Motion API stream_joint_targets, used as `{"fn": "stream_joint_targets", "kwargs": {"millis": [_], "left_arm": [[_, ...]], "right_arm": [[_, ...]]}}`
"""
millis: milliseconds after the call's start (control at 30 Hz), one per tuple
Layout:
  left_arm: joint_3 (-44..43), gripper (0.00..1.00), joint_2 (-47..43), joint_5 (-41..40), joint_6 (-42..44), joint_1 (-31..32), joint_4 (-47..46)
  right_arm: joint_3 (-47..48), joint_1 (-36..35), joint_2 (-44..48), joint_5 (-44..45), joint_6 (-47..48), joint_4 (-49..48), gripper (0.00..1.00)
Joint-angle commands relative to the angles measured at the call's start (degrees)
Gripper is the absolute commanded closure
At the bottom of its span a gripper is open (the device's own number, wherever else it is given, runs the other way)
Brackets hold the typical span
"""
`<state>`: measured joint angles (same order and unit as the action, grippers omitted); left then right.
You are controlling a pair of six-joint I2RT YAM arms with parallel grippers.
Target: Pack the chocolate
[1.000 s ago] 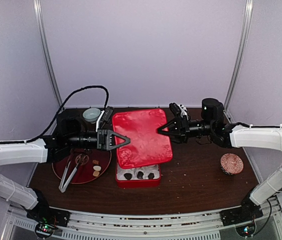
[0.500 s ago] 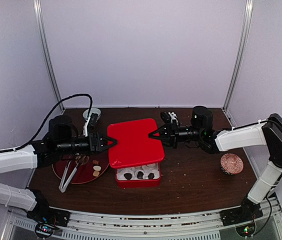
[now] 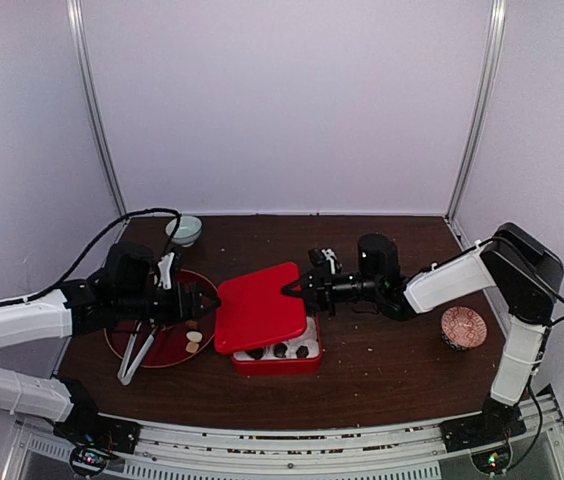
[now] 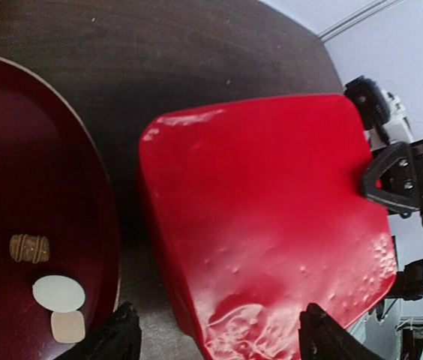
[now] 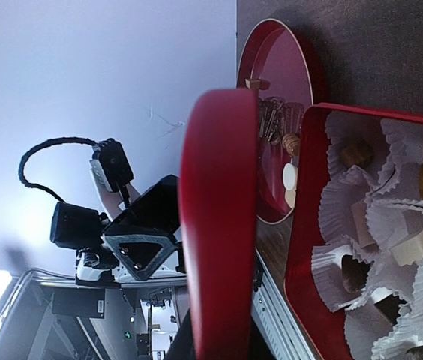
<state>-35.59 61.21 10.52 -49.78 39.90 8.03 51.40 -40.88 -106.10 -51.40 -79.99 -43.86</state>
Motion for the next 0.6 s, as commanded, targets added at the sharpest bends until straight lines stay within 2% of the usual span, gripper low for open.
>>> {"fn": "stream_joint_targets", "kwargs": {"millis": [0, 267, 567], "left_arm": [[-3.83, 0.26, 4.63, -0.73, 4.27, -0.35, 4.39], [-6.41, 0.37, 14.83, 4.44, 5.39, -0.29, 2.04], [-7.92, 0.45, 19.99, 7.85, 6.73, -0.11, -0.21]], "right_arm": [[0.10, -0.17, -0.92, 1.24, 0.63, -4.22, 0.96], [-1.28, -0.04, -0.49, 1.55, 3.90, -0.01, 0.96], [-2.31, 1.17, 2.05, 1.64, 8.91, 7.66, 0.95]]}}
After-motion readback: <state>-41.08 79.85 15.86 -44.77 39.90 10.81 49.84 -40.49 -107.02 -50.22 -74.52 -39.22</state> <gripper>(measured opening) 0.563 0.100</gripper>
